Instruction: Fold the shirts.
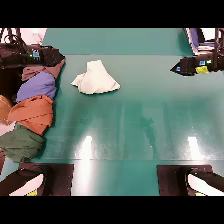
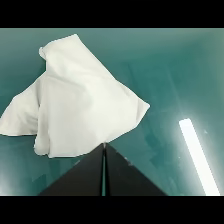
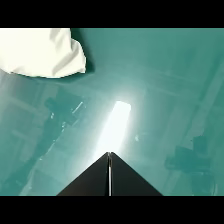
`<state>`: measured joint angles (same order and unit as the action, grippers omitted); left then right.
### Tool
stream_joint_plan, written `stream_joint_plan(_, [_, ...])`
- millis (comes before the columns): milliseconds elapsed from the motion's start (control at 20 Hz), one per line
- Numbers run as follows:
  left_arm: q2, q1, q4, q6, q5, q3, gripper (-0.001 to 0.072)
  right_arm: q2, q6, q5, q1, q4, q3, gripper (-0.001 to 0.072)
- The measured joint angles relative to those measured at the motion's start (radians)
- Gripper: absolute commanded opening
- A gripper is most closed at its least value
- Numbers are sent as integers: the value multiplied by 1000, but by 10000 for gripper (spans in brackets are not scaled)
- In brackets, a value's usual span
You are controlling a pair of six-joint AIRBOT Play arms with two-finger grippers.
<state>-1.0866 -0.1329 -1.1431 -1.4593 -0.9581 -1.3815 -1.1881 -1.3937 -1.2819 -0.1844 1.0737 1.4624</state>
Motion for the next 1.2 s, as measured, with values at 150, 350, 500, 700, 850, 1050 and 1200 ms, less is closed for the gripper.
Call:
stream_joint_plan(150, [0, 0, 0, 0, 0, 0, 24, -1, 0, 0, 0, 0, -3, 16])
stream_joint_plan(350, [0, 0, 0, 0, 2, 0, 25, -2, 0, 0, 0, 0, -5, 16])
stream_joint_plan(500, [0, 0, 0, 0, 5, 0, 25, -2, 0, 0, 0, 0, -5, 16])
stream_joint_plan(700, [-1, 0, 11, -2, 9, 0, 27, -2, 0, 20, -1, -3, -6, 15])
stream_joint_plan(850, [-18, 0, 25, -2, 46, 1, 555, -2, 0, 47, -5, -7, -6, 16])
stream_joint_plan(1050, [-140, 1, 16, -5, 74, 6, 556, -2, 0, 63, -8, -8, -6, 16])
stream_joint_plan(1200, [-301, 1, 16, -6, 85, 6, 556, -2, 0, 67, -8, -8, -6, 16])
